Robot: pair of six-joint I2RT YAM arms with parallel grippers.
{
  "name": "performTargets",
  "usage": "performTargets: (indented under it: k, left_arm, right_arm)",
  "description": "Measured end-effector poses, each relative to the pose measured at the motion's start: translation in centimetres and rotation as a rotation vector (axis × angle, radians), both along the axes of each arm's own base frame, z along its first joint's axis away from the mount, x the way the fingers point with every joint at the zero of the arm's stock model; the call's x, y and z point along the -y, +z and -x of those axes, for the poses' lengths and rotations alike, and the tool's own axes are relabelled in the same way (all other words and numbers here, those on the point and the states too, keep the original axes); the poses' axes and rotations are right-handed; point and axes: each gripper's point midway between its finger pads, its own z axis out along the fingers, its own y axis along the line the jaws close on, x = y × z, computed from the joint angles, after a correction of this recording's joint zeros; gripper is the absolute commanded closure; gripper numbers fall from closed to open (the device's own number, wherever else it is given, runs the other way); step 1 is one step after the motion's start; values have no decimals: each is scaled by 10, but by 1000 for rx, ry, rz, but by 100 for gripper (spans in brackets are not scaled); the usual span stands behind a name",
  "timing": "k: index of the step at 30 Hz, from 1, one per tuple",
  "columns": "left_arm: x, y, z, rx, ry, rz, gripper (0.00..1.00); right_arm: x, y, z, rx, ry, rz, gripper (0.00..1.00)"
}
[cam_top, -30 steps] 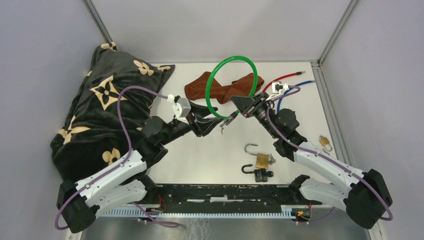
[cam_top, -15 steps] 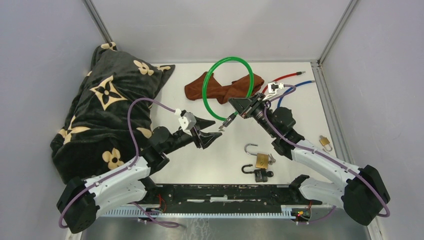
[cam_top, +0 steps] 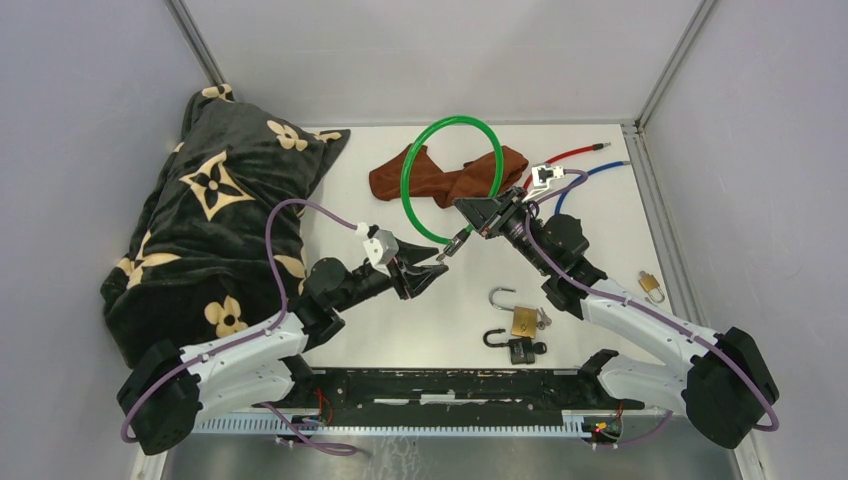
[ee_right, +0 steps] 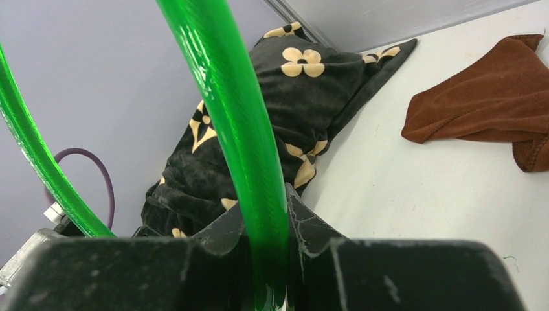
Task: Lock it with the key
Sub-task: Lock the lock, then place the key at the center of the board.
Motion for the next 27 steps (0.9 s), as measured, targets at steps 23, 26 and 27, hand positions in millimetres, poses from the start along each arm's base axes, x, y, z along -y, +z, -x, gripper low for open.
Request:
performTargets:
  k: [23, 26, 27]
  left_arm:
    - [4, -11, -8, 8, 14, -31, 98]
    - [4, -11, -8, 10, 15, -32, 98]
    - [4, -11, -8, 11, 15, -32, 98]
  right_arm:
    - [-4, 2, 5, 4, 26, -9, 100]
    - [-4, 3, 5, 7, 25, -10, 100]
    - [-3, 3, 5, 8, 25, -10, 100]
